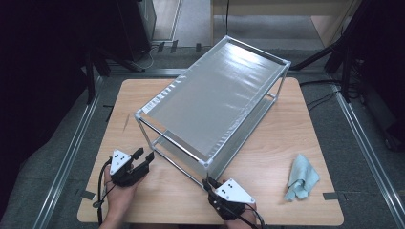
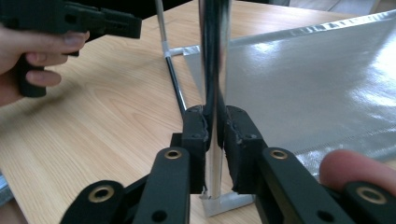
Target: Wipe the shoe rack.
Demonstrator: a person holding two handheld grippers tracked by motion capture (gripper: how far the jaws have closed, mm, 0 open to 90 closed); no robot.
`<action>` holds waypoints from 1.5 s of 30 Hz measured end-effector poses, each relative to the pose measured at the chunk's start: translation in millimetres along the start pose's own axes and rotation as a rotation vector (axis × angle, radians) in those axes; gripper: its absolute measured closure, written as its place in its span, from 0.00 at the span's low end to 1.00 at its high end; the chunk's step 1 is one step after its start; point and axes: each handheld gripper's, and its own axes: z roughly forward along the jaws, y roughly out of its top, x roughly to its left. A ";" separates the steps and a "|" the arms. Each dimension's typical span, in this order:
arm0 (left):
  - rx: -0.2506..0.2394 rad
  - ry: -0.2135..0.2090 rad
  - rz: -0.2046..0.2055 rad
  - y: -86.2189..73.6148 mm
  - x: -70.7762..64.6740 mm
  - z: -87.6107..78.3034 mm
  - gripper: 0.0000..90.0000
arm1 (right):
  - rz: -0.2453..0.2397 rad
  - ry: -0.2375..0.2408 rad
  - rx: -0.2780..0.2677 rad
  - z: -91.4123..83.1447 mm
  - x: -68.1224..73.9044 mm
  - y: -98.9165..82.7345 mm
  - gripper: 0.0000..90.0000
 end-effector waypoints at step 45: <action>-0.041 -0.297 0.244 -27.9 -85.7 -57.1 0.90 | 0.093 -0.234 0.032 -55.2 -104.4 -9.6 0.90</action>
